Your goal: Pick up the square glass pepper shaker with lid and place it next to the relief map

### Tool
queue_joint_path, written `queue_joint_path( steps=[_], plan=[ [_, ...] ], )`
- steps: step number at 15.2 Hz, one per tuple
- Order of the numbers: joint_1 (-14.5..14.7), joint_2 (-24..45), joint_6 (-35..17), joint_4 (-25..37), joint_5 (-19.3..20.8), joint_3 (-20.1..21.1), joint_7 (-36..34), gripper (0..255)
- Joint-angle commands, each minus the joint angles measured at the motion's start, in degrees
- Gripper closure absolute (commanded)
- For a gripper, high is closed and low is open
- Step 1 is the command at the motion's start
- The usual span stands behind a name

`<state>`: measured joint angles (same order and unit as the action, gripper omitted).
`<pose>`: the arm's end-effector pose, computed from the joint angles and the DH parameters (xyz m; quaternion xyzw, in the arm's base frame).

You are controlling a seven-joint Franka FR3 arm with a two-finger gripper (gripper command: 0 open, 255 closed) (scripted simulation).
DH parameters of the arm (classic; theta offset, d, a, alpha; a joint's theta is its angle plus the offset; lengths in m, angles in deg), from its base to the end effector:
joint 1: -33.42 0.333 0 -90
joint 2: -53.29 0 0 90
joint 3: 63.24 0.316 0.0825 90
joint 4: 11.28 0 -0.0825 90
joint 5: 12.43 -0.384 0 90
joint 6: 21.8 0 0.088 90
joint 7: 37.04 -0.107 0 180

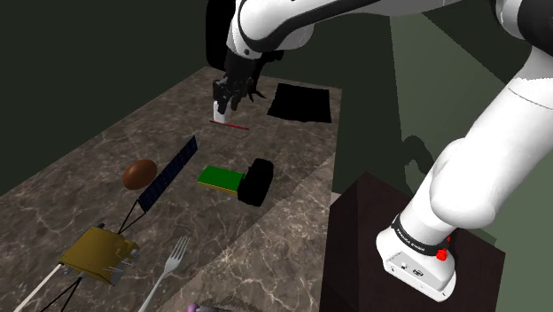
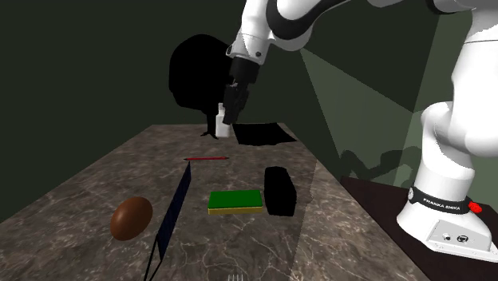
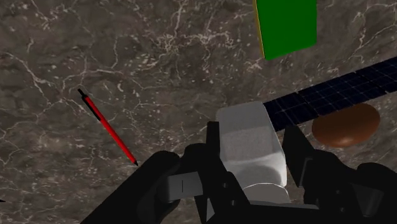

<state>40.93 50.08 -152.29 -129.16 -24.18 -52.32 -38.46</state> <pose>0.5314 0.1839 0.4887 -0.9830 -0.0918 -0.1207 0.1033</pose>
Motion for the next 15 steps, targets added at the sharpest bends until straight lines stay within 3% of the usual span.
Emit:
queue_joint_path(
  steps=[1, 15],
  plan=[
    [-1.3, -2.2, 0.5, -2.3, -1.4, -1.6, 3.7, 255],
    [-9.0, -8.7, 5.6, -8.2, -4.7, -13.8, 24.7, 255]
  ],
)
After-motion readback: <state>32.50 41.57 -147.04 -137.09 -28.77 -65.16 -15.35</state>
